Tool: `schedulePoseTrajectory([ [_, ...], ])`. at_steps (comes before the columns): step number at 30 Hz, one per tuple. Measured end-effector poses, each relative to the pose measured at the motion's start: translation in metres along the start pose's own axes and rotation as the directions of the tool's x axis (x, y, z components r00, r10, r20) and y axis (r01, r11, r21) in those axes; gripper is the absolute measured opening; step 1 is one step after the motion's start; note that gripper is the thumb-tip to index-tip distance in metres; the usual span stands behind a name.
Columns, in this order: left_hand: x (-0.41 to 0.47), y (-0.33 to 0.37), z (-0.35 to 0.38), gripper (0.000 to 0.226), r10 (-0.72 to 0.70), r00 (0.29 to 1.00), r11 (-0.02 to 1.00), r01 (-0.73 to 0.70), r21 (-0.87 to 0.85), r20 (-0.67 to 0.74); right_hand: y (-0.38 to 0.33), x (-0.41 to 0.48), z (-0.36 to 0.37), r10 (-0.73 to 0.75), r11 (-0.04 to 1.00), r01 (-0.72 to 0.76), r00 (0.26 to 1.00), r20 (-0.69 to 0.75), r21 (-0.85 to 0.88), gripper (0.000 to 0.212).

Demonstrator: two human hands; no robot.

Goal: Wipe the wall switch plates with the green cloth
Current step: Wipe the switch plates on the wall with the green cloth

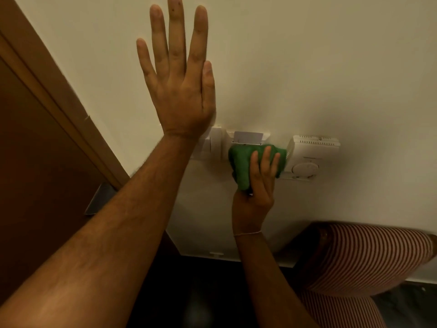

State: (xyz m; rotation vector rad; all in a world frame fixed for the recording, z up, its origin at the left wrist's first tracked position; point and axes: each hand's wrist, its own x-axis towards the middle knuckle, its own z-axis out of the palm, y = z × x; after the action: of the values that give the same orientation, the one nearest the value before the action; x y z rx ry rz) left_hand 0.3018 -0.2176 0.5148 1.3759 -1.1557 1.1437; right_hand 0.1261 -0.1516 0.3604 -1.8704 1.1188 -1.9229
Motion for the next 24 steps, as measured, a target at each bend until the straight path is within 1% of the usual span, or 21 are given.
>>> schedulePoseTrajectory([
  [2,0.0,0.001,-0.001,0.066,-0.002,1.0,1.0,0.002,0.007,0.0,-0.011,-0.003,0.011,0.005,1.0,-0.005,1.0,0.008,0.014,0.064],
  [3,0.0,0.001,-0.001,0.065,0.006,1.0,1.0,-0.006,0.007,0.002,-0.015,-0.004,0.017,-0.014,1.0,0.014,1.0,0.021,0.014,0.065],
  [5,-0.001,0.002,-0.002,0.063,0.015,1.0,1.0,-0.015,0.0,0.006,-0.022,-0.005,0.028,-0.103,0.995,0.103,0.991,0.087,-0.005,0.06],
  [8,-0.001,0.002,-0.002,0.063,0.015,1.0,1.0,-0.015,-0.005,0.002,-0.027,-0.004,0.036,-0.238,0.971,0.24,0.946,0.22,0.019,0.053],
  [10,-0.001,0.001,-0.001,0.063,0.008,1.0,1.0,-0.008,-0.009,-0.001,-0.021,0.0,0.031,-0.277,0.959,0.282,0.928,0.249,0.016,0.05],
  [12,-0.001,0.001,-0.001,0.063,0.01,1.0,1.0,-0.01,-0.012,-0.005,-0.012,0.003,0.021,-0.275,0.959,0.284,0.934,0.226,-0.008,0.045],
  [14,-0.001,0.0,0.0,0.063,0.022,1.0,1.0,-0.023,-0.015,-0.011,-0.003,0.003,0.009,-0.252,0.965,0.261,0.954,0.162,-0.037,0.042],
  [16,-0.001,0.0,0.001,0.065,0.03,0.999,1.0,-0.03,-0.005,-0.022,0.004,0.003,-0.002,-0.178,0.982,0.183,0.979,0.095,-0.049,0.049],
  [17,0.0,0.0,0.001,0.065,0.026,0.999,1.0,-0.026,-0.003,-0.026,0.007,0.002,-0.006,-0.133,0.989,0.136,0.989,0.067,-0.051,0.049],
  [19,0.001,0.0,0.001,0.058,0.007,1.0,1.0,-0.007,0.001,-0.027,0.008,0.0,-0.01,-0.077,0.996,0.078,0.997,0.033,-0.05,0.044],
  [21,0.001,0.001,-0.001,0.054,-0.004,1.0,1.0,0.004,0.006,-0.023,0.004,-0.004,-0.006,-0.078,0.996,0.081,0.995,0.064,-0.047,0.044],
  [24,0.001,0.004,-0.004,0.054,-0.009,1.0,1.0,0.009,0.019,-0.021,-0.007,-0.003,0.005,-0.187,0.981,0.192,0.971,0.148,-0.02,0.04],
])
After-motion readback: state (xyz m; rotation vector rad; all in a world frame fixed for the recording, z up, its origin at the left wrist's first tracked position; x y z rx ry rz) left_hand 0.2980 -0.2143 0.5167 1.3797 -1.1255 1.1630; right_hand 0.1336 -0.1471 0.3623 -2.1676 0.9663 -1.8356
